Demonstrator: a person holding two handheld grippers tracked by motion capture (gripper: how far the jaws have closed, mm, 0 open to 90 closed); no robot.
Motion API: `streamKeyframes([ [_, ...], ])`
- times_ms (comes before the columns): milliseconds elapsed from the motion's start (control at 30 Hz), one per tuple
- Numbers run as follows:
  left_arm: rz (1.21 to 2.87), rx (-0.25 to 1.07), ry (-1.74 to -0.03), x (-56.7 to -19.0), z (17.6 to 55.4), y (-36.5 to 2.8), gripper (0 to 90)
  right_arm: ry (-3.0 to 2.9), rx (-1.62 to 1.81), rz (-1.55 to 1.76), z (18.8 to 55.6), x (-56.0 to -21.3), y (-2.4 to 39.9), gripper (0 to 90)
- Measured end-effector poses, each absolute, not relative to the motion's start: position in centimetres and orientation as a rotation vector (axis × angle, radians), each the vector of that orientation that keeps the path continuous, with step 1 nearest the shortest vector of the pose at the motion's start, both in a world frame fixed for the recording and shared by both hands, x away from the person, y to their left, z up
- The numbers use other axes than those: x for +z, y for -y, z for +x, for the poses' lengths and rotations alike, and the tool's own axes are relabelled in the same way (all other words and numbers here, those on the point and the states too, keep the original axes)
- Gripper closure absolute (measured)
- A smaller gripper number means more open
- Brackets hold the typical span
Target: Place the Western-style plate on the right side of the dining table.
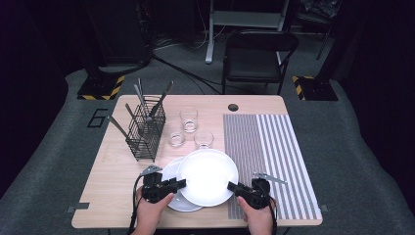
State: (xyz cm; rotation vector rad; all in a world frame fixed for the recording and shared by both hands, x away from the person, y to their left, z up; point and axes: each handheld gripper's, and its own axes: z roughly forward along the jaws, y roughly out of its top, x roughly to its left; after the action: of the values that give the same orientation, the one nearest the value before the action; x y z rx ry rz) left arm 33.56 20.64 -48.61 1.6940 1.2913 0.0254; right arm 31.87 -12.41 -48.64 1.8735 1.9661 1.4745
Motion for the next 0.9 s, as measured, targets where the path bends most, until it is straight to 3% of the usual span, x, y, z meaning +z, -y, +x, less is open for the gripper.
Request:
streamKeyframes([
  [900,1.689,0.048,-1.245,-46.5,33.4,-20.0,62.6,-1.935,1.514,1.836,31.3,-46.9,13.0,64.9],
])
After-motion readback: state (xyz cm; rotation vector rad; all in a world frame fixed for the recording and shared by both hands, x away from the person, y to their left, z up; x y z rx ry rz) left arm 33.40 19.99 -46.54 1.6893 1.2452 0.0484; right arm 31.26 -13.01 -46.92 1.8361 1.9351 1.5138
